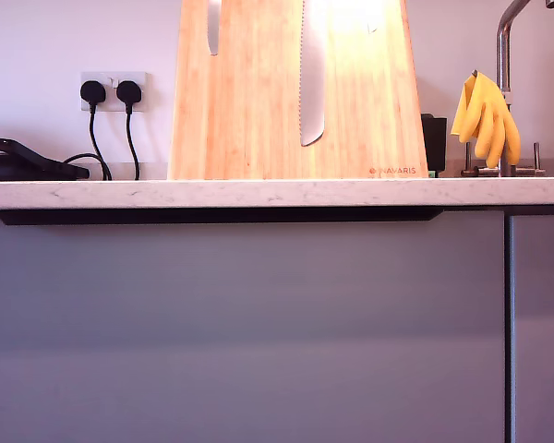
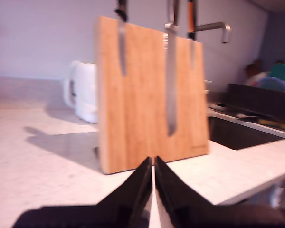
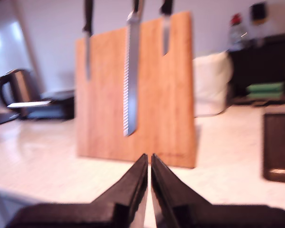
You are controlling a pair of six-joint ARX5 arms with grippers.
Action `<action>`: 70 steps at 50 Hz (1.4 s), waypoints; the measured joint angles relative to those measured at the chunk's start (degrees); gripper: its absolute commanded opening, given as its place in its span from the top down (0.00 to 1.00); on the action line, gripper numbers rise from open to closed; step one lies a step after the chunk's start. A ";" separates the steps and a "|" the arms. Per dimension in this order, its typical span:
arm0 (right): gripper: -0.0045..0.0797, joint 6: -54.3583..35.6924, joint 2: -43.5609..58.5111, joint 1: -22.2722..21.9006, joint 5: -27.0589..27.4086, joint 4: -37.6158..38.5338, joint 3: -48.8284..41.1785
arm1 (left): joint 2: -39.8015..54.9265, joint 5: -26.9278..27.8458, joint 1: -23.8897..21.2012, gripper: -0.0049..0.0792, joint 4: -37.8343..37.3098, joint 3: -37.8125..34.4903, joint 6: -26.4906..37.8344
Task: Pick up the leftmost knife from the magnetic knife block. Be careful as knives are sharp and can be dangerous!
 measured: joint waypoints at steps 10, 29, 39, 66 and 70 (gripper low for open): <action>0.96 0.00 8.04 0.00 -5.84 -1.31 2.99 | 7.21 5.75 -1.36 0.96 0.07 4.37 -0.02; 0.13 -8.22 31.67 0.00 -8.92 -1.99 14.32 | 24.04 10.78 -1.46 0.89 0.46 13.18 2.21; 0.13 -18.80 41.66 0.70 -7.56 -2.47 24.57 | 29.29 10.78 -1.51 0.89 0.55 17.18 2.80; 0.13 -27.32 70.44 3.34 -12.68 -7.61 42.71 | 35.56 10.78 -1.51 0.89 0.94 18.99 6.47; 0.13 -28.57 73.40 3.34 -13.14 -7.65 44.61 | 36.06 10.78 -1.51 0.89 1.42 19.34 7.48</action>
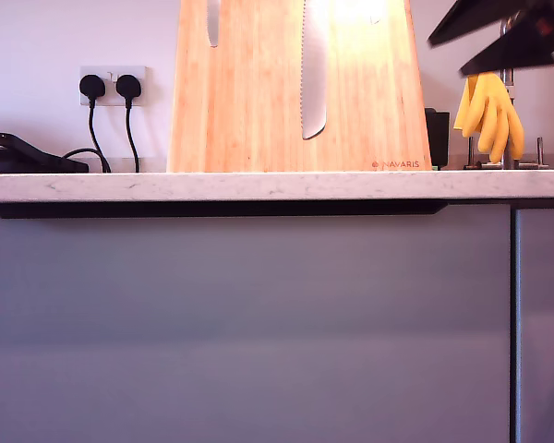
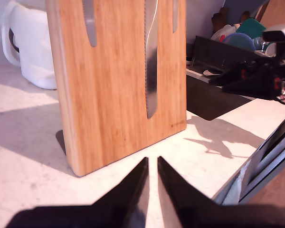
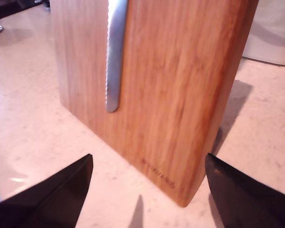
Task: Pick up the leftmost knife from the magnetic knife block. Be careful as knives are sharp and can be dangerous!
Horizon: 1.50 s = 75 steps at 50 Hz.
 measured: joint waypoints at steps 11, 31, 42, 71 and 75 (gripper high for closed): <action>0.13 -1.95 6.32 -0.11 -0.33 2.10 4.28 | 0.70 0.04 0.00 0.89 1.60 0.59 0.09; 0.13 -2.89 18.47 -2.27 -4.76 4.00 13.40 | 0.70 0.04 0.00 0.89 1.73 0.61 0.11; 0.13 -2.86 21.73 -2.75 -10.23 4.00 17.05 | 1.25 0.07 0.00 0.89 2.03 0.63 0.13; 0.13 -2.84 25.55 -2.36 -14.84 4.85 17.99 | 2.12 0.07 -0.02 0.89 2.05 0.66 0.13; 0.13 -3.30 25.35 -1.84 -13.77 4.55 17.99 | 2.12 0.07 0.00 0.89 2.03 0.66 0.13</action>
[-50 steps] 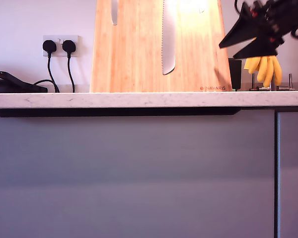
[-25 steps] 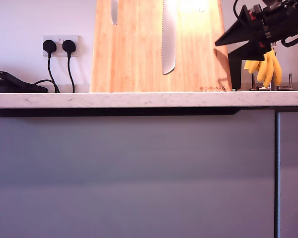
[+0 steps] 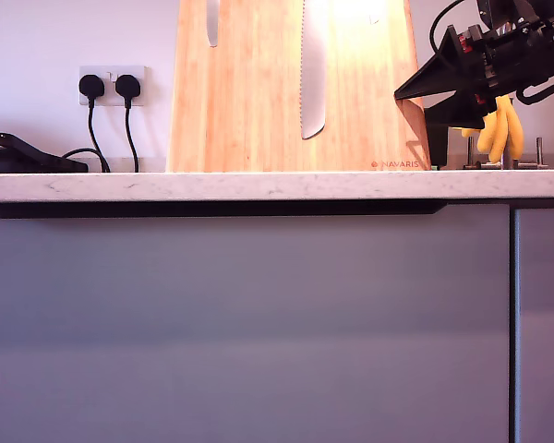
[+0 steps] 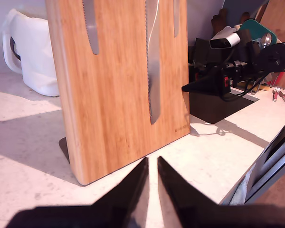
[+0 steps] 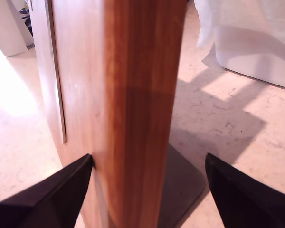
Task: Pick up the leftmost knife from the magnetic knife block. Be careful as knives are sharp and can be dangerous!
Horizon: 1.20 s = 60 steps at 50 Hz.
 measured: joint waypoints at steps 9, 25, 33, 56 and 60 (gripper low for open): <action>0.13 -1.01 -0.55 1.95 2.97 -0.31 0.00 | 0.00 0.00 0.00 0.89 0.02 0.00 0.00; 0.13 -1.03 -0.55 3.26 6.49 -1.88 0.00 | 0.00 0.00 0.00 0.89 0.00 0.00 0.00; 0.13 -1.03 -0.79 3.58 8.00 -1.60 0.00 | 0.00 0.00 0.00 0.89 0.02 0.00 0.00; 0.13 7.23 -1.05 3.69 9.86 -2.49 0.00 | 0.00 0.00 0.00 0.89 0.00 0.00 0.00; 0.13 8.96 -1.05 3.58 9.55 -2.49 0.00 | 0.00 0.00 0.00 0.89 0.02 0.00 0.00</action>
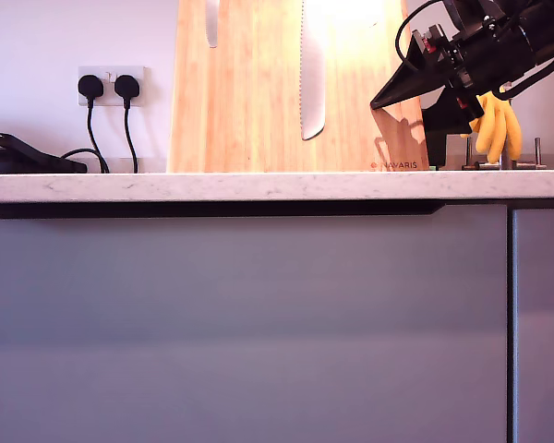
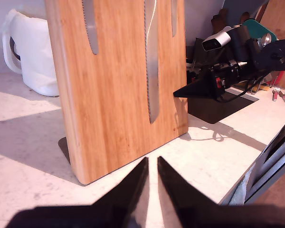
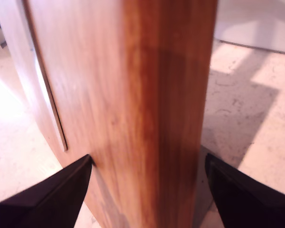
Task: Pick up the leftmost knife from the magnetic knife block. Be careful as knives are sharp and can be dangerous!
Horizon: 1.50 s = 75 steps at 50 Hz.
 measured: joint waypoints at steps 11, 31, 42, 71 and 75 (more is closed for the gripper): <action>0.14 0.20 0.79 -1.95 -5.27 1.49 0.00 | 0.00 0.00 0.00 0.89 -0.02 0.00 0.00; 0.14 -0.92 1.11 -3.26 -13.64 2.01 0.00 | 0.00 0.00 -0.02 0.89 -0.11 0.00 0.00; 0.16 0.42 5.64 -3.26 -18.62 1.90 0.02 | 0.00 0.00 0.00 0.89 -0.26 0.00 0.00; 0.49 1.92 7.58 -3.26 -24.11 7.02 0.02 | 0.00 0.00 0.00 0.89 -0.42 0.00 0.00; 0.56 1.95 7.58 -3.26 -23.85 7.78 0.02 | 0.00 0.00 0.00 0.89 -0.42 0.00 0.00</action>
